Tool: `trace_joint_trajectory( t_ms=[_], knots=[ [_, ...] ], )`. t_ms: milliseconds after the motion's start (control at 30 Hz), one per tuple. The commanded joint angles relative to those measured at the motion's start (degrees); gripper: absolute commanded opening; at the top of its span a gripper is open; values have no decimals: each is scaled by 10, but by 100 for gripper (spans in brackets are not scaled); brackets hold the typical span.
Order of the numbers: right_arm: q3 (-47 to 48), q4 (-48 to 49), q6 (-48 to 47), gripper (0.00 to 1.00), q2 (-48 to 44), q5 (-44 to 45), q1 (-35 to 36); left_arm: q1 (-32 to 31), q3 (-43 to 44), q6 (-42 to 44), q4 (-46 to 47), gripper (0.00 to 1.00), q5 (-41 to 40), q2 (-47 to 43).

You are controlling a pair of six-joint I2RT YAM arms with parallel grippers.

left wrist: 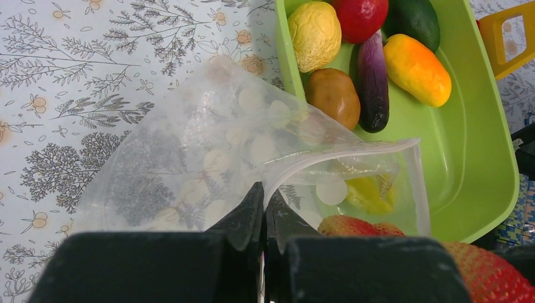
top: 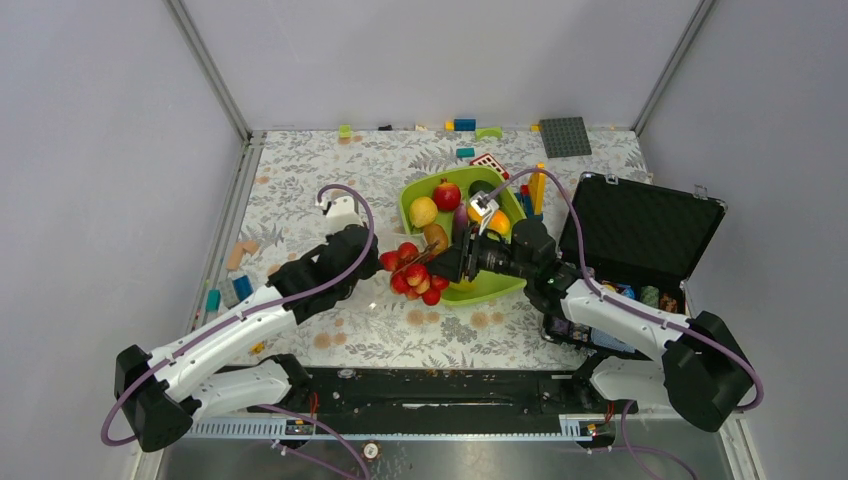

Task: Place the food in the zip-top bag and seal the zipper
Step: Place the fake fruit in the zipper food storage bag.

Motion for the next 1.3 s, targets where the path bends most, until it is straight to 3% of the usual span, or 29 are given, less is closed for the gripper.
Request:
trace_joint_trajectory(
  t_ms=[0,200,500,767,1100,1267],
  knots=[
    [20,-54,-58,0,-25,-6,19,3,4,-7,18,0,-9,-10],
    [43,-183,-141,0,-31,39,31,2,3,8,21,0,-14,-17],
    [42,-201,-158,0,-38,38,33,2,0,25,32,0,3,-24],
    [91,-215,-164,0,1,48,51,2,-15,70,93,0,110,-18],
    [140,-226,-80,0,61,222,69,0,-21,76,122,0,173,-14],
    [168,-280,-83,0,75,287,85,0,-21,75,124,0,176,-14]
  ],
)
